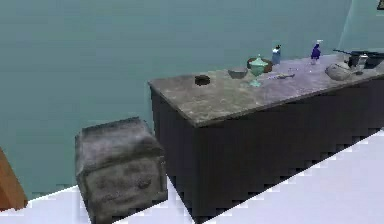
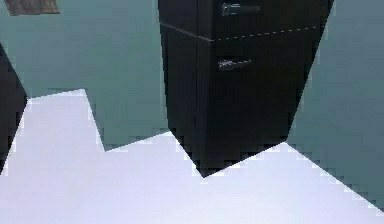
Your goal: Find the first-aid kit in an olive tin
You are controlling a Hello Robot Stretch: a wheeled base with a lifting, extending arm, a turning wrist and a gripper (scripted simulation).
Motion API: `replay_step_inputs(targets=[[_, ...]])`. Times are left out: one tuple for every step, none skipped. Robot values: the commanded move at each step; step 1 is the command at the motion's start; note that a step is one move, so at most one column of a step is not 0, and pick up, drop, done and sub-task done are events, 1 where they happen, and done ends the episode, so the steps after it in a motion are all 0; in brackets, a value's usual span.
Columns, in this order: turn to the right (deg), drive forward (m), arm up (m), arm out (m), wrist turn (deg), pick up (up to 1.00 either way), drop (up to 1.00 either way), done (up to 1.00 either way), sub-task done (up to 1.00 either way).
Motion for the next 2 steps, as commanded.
replay_step_inputs(targets=[[0.0,0.65,0.0,0.0,0.0,0.0,0.0,0.0,0.0],[0.0,0.0,0.0,0.0,0.0,0.0,0.0,1.0,0.0]])
